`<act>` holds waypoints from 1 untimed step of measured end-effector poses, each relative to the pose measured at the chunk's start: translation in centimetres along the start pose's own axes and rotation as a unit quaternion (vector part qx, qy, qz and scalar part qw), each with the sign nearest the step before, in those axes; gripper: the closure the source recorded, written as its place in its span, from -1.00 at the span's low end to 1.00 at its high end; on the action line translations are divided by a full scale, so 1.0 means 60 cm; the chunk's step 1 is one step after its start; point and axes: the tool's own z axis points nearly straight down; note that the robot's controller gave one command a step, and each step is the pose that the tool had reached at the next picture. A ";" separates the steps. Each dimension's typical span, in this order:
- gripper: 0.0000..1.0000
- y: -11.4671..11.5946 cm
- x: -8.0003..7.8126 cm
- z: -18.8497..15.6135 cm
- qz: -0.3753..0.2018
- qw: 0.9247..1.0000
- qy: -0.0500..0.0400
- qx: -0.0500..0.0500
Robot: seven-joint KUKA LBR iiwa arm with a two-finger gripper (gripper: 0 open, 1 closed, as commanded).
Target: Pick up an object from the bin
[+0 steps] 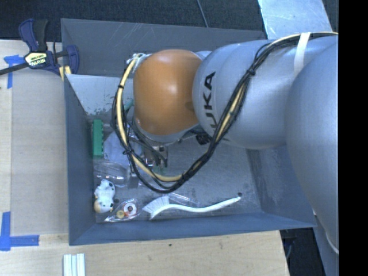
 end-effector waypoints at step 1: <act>-1.00 -0.002 -0.004 -0.007 0.002 1.000 -0.004 -0.001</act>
Offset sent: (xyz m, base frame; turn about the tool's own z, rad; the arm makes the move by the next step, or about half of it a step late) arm 0.0453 -0.0046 -0.1124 0.2308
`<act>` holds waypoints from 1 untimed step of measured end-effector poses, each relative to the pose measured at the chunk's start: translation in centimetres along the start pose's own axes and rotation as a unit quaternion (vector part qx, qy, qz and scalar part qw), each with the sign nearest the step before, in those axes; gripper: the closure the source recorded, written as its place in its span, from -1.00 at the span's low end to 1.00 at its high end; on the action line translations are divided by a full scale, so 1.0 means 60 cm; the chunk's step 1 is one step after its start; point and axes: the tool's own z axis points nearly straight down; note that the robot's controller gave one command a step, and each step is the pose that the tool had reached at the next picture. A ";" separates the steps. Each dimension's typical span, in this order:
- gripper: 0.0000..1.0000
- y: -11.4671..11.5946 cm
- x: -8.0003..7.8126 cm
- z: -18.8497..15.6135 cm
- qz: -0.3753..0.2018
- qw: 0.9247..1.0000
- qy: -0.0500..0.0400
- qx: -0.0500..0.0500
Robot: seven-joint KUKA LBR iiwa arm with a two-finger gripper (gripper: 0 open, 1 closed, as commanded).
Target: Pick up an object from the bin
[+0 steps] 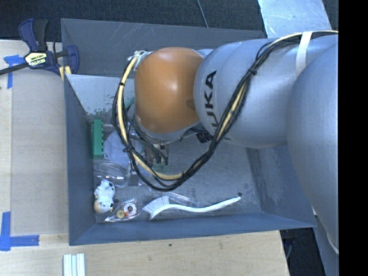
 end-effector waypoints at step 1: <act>-1.00 -0.005 -0.062 0.159 0.095 0.996 -0.001 -0.001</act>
Offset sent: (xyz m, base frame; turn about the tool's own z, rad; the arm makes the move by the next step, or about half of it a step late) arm 0.0411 0.0097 -0.1167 0.1768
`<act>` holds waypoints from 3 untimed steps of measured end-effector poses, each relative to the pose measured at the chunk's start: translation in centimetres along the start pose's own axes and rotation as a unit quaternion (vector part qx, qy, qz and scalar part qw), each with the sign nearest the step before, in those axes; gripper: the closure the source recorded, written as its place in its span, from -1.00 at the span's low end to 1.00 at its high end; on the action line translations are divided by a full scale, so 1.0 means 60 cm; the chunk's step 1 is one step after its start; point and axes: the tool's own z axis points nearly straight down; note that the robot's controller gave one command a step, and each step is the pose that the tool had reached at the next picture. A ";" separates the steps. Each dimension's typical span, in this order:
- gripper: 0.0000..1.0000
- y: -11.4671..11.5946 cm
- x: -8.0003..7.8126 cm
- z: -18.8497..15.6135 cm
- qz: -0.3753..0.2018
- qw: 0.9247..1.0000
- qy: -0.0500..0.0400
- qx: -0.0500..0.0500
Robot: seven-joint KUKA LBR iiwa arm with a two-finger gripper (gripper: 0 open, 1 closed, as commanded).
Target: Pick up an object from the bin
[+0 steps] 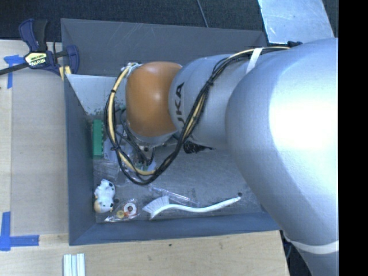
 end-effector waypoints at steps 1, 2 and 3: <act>-1.00 0.021 -0.005 0.033 -0.005 1.000 -0.003 -0.002; -1.00 -0.031 0.010 0.033 0.150 0.989 0.000 0.000; -1.00 -0.068 0.009 0.033 0.043 0.999 -0.004 -0.003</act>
Offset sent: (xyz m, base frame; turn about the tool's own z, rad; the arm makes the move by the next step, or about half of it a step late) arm -0.0106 -0.0168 -0.0212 0.3023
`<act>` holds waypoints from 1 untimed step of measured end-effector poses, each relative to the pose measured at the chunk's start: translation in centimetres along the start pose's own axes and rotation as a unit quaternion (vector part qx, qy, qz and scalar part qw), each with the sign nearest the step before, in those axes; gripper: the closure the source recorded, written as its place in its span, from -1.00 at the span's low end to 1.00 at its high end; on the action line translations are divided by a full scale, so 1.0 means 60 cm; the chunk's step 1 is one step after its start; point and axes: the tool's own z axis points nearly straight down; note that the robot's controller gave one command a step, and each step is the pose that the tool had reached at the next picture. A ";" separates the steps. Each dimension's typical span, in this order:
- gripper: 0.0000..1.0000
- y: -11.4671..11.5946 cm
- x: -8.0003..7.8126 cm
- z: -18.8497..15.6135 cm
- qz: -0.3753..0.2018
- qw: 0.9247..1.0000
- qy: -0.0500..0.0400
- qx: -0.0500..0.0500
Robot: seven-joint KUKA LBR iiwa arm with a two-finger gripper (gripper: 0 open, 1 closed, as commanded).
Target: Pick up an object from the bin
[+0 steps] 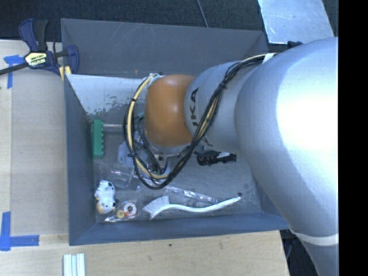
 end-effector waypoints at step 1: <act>1.00 0.115 0.061 -0.003 0.252 0.968 -0.001 0.000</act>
Offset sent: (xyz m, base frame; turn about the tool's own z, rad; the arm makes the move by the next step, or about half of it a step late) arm 0.0000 0.0000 0.0000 0.0000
